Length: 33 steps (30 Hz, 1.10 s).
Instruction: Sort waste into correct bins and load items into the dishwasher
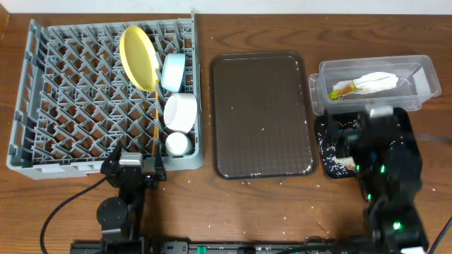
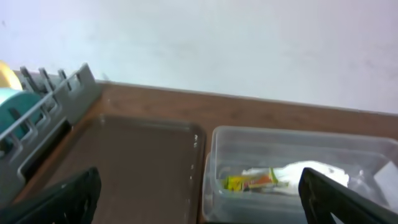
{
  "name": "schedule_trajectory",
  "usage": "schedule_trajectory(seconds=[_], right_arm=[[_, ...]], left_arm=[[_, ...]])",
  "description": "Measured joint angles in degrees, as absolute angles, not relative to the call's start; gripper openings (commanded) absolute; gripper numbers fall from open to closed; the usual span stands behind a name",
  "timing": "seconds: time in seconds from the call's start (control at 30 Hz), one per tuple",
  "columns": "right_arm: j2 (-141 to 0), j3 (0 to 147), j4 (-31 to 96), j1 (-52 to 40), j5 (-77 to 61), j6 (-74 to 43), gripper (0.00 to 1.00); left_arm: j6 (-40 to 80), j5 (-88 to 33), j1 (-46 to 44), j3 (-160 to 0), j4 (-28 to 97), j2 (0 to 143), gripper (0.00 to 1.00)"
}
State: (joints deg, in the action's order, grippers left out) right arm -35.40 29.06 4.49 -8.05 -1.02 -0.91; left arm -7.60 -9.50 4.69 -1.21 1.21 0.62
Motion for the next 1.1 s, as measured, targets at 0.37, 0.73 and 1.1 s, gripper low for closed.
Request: schedule_trajectory(seconds=[0.37,0.73,1.1], right_arm=[[-13.06,9.50,-1.08,-7.35,-0.69,-2.13,0.99],[-2.90,2.24,-1.13,-7.35,-0.62,-2.39,0.99],[-0.73,0.49,4.12,-7.35,-0.67,-2.39,0.99]], left_arm=[[-7.60,-9.50,4.69,-1.21,1.19,0.62,0.92],[-7.60,-9.50,4.69,-1.21,1.19,0.62,0.92],[-7.60,-9.50,4.69,-1.21,1.19,0.62,0.92]])
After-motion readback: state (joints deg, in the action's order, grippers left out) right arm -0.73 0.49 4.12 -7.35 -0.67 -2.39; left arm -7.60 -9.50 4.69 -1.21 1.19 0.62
